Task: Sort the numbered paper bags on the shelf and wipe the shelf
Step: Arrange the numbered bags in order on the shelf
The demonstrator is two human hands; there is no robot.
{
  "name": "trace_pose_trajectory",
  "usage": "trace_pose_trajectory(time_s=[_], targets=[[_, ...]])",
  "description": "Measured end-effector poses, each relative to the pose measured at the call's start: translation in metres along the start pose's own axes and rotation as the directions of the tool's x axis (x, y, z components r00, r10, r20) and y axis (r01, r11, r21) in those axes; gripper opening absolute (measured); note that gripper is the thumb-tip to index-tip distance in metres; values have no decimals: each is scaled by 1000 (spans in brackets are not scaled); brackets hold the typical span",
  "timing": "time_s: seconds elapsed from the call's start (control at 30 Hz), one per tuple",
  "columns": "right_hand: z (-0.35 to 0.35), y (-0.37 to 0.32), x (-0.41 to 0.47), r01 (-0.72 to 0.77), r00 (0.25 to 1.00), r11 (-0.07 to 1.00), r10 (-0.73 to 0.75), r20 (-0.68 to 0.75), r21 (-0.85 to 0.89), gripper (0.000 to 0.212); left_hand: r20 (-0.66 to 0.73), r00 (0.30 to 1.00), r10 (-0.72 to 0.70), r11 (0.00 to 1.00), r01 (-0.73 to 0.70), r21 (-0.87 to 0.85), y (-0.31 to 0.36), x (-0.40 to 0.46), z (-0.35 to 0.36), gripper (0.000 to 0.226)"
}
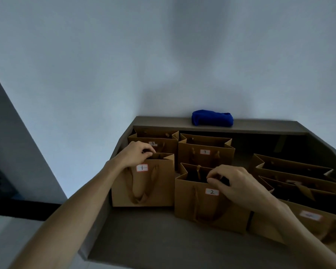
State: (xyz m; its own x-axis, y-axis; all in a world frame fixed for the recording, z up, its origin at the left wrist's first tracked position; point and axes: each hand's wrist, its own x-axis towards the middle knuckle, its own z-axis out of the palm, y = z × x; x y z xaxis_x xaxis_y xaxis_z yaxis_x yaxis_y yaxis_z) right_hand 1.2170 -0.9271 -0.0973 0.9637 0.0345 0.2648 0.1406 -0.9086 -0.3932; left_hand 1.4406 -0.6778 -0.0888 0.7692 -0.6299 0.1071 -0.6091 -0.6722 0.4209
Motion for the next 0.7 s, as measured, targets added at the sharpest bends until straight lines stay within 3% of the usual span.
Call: trace_pose_trajectory(time_s=[0.2,0.33,0.43,0.7], targets=[[-5,3,-4,8,999,1000,-9,54,16,19,-2,1000,-4,1000,4,-25,-3,1,2,23],[-9,2,-6,-1,960,988,45,278,-154,32,30,998,50,999,-49,-22,-10,-11,7,23],[-9,1,-8,8,955,972,62,290,-235,26,39,995,88,996,-86,-30,-13,-22,11,22],[-45,15,25,-135,952,991,137,273,-26,15,-23,994,105,992,-106,-66,-14,-36,18,21]])
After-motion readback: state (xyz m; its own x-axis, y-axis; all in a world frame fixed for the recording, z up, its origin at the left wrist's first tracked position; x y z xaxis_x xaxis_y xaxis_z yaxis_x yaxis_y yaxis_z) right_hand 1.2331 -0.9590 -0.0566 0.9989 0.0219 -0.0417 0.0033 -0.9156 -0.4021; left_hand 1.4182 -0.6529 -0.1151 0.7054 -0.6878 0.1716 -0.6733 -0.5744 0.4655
